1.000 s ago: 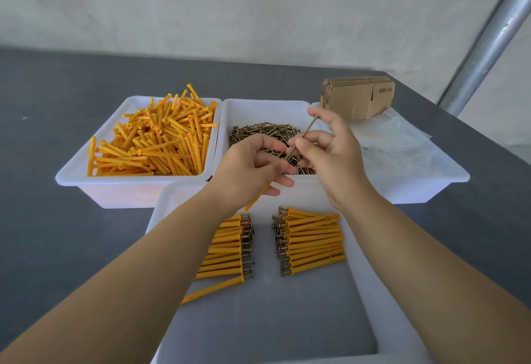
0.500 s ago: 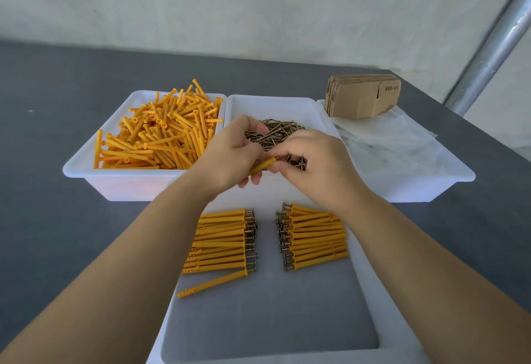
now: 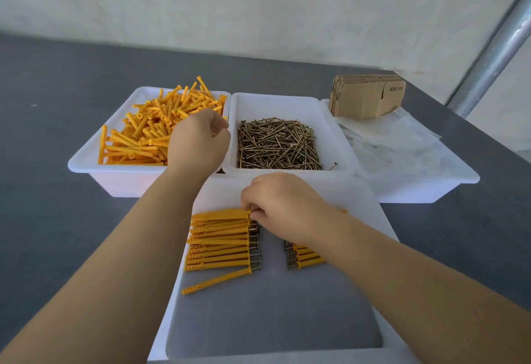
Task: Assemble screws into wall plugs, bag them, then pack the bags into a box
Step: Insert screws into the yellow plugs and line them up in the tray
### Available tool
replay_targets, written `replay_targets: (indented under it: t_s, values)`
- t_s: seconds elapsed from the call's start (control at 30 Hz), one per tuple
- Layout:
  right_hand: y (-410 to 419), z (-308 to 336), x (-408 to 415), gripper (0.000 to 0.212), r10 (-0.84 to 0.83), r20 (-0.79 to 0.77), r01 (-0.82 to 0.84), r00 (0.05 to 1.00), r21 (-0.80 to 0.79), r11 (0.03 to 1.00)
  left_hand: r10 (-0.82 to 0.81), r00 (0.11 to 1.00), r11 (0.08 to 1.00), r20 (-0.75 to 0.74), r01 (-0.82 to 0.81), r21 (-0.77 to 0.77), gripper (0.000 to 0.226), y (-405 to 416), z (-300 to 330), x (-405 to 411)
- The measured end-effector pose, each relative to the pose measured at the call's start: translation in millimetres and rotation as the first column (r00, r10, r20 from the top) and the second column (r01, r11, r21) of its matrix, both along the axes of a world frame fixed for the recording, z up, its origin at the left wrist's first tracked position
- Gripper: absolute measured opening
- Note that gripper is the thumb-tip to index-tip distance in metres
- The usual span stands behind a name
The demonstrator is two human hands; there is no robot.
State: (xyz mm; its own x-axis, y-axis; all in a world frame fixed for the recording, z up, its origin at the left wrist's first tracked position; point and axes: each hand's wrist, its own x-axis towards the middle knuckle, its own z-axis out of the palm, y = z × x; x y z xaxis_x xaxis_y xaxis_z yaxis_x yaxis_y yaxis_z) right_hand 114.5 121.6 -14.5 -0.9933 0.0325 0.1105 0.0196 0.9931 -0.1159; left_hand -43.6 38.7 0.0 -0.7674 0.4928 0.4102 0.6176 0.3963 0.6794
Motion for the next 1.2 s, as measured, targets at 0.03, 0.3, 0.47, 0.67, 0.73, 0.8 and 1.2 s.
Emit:
replay_targets:
  t_s: [0.03, 0.3, 0.47, 0.67, 0.73, 0.8, 1.2]
  values:
    - [-2, -3, -1, 0.01, 0.001, 0.014, -0.001, 1.0, -0.007, 1.0, 0.02, 1.0, 1.0, -0.017, -0.02, -0.024, 0.022, 0, -2, -3]
    - [-2, -10, -8, 0.02, 0.03, 0.007, -0.03, 1.0, 0.019, 0.999, 0.022, 0.998, 0.896, 0.062, 0.008, -0.443, 0.041, 4, -11, -7]
    - [29, 15, -7, 0.017, -0.187, -0.406, 0.135, 0.895, -0.154, 0.979, 0.116, 0.991, 0.853, 0.059, -0.069, -0.517, 0.04, 10, -12, -1]
    - [96, 20, -24, 0.035, -0.516, 0.194, 0.542, 0.835, -0.125, 0.831, 0.104, 0.994, 0.795, 0.032, -0.064, -0.603, 0.041, 13, -16, -7]
    - [98, 23, -30, 0.043, -0.47, 0.391, 0.552, 0.791, -0.128, 0.824, 0.068, 0.997, 0.797, 0.036, -0.032, -0.603, 0.041, 12, -16, -10]
    - [95, 31, -37, 0.044, -0.442, 0.504, 0.534, 0.742, -0.046, 0.844, 0.076, 0.997, 0.796, 0.031, -0.042, -0.603, 0.042, 13, -15, -10]
    - [94, 21, -40, 0.029, -0.543, 0.352, 0.625, 0.762, -0.178, 0.76, 0.218, 0.976, 0.94, 0.013, -0.207, -0.271, 0.026, 15, -22, -15]
